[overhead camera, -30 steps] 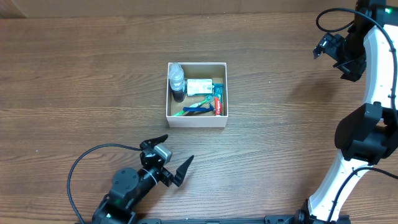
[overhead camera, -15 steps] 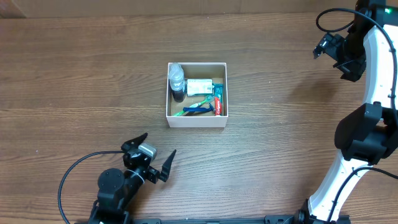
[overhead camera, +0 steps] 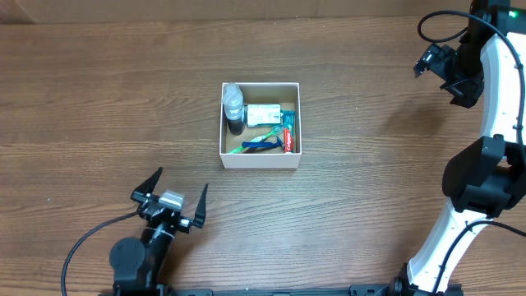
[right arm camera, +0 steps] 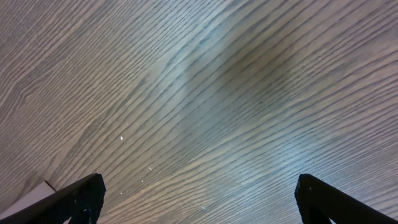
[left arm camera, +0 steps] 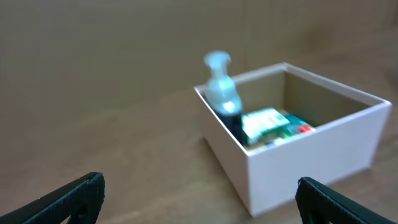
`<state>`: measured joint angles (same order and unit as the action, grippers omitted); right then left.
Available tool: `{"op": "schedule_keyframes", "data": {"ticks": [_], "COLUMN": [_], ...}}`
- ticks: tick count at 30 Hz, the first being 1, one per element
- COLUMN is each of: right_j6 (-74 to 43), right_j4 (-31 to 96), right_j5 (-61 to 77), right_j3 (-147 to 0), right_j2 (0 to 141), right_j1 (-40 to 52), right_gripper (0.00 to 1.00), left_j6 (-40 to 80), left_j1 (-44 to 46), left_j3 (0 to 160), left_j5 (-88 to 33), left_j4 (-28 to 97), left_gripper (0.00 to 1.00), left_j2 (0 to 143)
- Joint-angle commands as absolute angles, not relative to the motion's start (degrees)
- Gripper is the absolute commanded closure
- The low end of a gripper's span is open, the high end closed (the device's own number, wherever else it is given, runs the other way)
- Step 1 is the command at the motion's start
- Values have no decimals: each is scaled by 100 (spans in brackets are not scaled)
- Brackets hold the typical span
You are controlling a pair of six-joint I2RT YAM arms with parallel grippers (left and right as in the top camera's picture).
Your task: Pack container
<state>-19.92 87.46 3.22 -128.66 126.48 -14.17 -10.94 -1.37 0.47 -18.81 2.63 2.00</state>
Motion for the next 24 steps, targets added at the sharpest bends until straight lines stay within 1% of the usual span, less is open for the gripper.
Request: {"op": "schedule_keyframes", "data": {"ticks": [1,12,24], "right_j6": [-2043,-2043,-2040], "right_j4": [8722,8722,8722], "right_j5": [351,351,351], "right_j3": [-12982,-12982,-12982], "right_j2": [12418,12418,12418], "right_j1": [-1400,-1400,-1400], "right_gripper": [0,0,0], "left_j6": [-1376,-1260,-1267], "left_j1": [-224,-224,-224], "left_j3": [27,27,27], "left_j5": [-1750,-934,-1050], "left_j4": [287,386,338], "left_gripper": [0,0,0], "left_j2": [14,16,21]}}
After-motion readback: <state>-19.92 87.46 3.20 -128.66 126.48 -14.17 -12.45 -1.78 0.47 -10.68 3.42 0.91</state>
